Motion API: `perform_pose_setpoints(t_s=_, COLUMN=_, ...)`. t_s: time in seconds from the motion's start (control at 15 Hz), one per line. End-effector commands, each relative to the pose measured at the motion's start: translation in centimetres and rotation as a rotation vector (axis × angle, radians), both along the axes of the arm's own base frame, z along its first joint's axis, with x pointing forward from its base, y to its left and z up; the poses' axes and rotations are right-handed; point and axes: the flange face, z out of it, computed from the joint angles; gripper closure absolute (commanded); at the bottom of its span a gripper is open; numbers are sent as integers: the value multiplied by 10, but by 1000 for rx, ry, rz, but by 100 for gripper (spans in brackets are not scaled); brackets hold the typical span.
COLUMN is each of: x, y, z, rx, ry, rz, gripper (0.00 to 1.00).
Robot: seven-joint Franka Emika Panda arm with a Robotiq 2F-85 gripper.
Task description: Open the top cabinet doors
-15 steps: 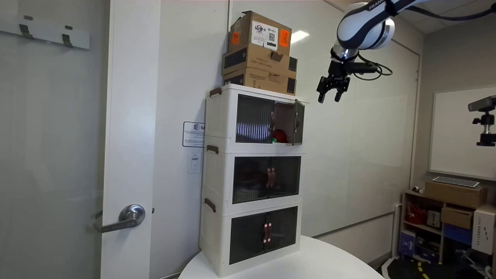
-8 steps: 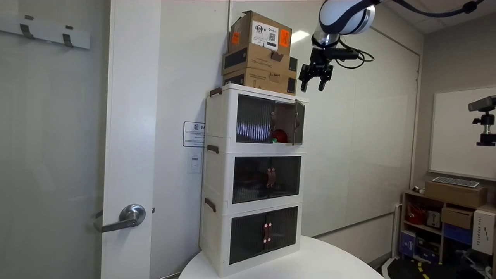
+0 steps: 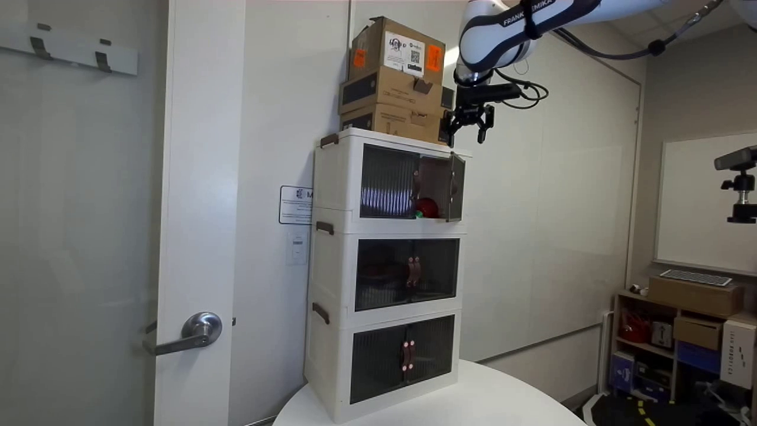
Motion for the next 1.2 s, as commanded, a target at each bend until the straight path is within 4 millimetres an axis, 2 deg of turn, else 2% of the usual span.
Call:
perform_pose_setpoints(t_s=0.0, x=19, y=12, z=9, rx=17, ry=-43, rz=-66, gripper=0)
perform_pose_setpoints(t_s=0.2, x=28, y=16, z=1, rx=20, ry=-34, rz=-101, gripper=0)
perform_pose_setpoints(t_s=0.53, x=41, y=12, z=-28, rx=17, ry=13, rz=-178, gripper=0)
perform_pose_setpoints(t_s=0.67, x=43, y=8, z=-34, rx=5, ry=16, rz=-218, gripper=0)
perform_pose_setpoints(t_s=1.13, x=29, y=-17, z=-30, rx=-112, ry=32, rz=-358, gripper=0)
